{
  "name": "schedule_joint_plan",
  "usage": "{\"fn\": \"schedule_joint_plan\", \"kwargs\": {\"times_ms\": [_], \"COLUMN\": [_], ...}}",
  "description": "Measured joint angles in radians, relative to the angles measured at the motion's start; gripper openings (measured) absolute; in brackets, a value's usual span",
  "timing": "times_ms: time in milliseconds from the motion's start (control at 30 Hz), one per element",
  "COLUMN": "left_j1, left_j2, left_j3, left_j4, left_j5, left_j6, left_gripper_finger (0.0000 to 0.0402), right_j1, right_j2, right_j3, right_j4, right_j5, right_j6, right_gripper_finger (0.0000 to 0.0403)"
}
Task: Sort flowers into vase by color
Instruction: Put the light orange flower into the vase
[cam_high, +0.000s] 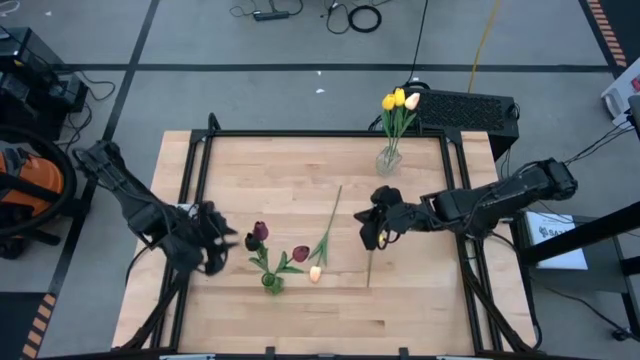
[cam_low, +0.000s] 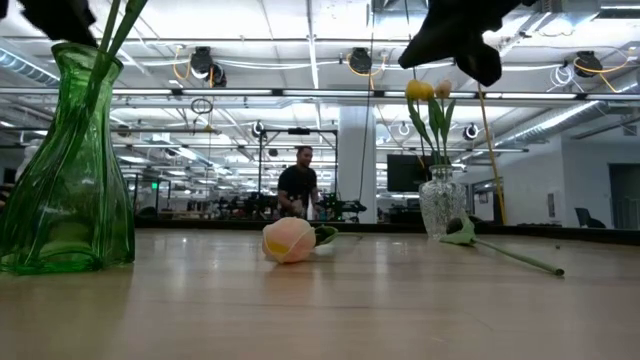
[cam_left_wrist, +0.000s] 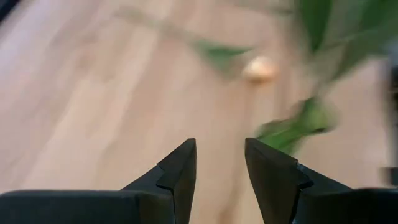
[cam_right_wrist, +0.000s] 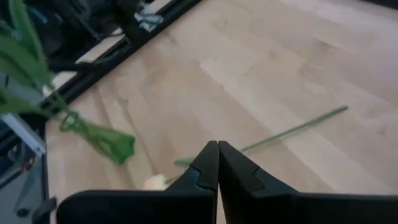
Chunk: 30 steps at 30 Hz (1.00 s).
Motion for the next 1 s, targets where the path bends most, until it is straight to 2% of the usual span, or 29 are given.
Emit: {"fn": "schedule_joint_plan", "kwargs": {"times_ms": [100, 200, 300, 400, 567, 700, 867, 1000], "left_j1": [0.017, 0.023, 0.023, 0.023, 0.023, 0.023, 0.023, 0.023], "left_j2": [-0.051, -0.127, -0.217, -0.308, -0.433, -0.482, -0.510, -0.508], "left_j3": [0.000, 0.000, -0.001, -0.001, -0.001, -0.008, -0.081, -0.119], "left_j4": [-0.181, -0.247, -0.224, -0.210, -0.213, -0.210, -0.195, -0.098], "left_j5": [0.001, -0.046, -0.147, -0.197, -0.206, -0.213, -0.236, -0.206], "left_j6": [-0.080, -0.044, 0.048, 0.125, 0.207, 0.257, 0.265, 0.338], "left_gripper_finger": [0.0146, 0.0146, 0.0146, 0.0146, 0.0146, 0.0146, 0.0146, 0.0146], "right_j1": [-0.024, -0.040, -0.049, -0.058, -0.070, -0.091, -0.121, -0.161], "right_j2": [0.000, 0.000, 0.000, 0.013, 0.095, 0.177, 0.249, 0.279], "right_j3": [0.000, 0.000, 0.000, 0.000, 0.000, 0.002, 0.061, 0.117], "right_j4": [0.033, 0.067, 0.092, 0.126, 0.235, 0.276, 0.160, 0.070], "right_j5": [-0.004, -0.009, -0.010, -0.035, -0.099, -0.142, -0.142, -0.143], "right_j6": [-0.003, -0.003, -0.004, -0.016, -0.071, -0.078, -0.044, -0.041], "right_gripper_finger": [0.0000, 0.0000, 0.0000, 0.0003, 0.0034, 0.0074, 0.0121, 0.0142]}}
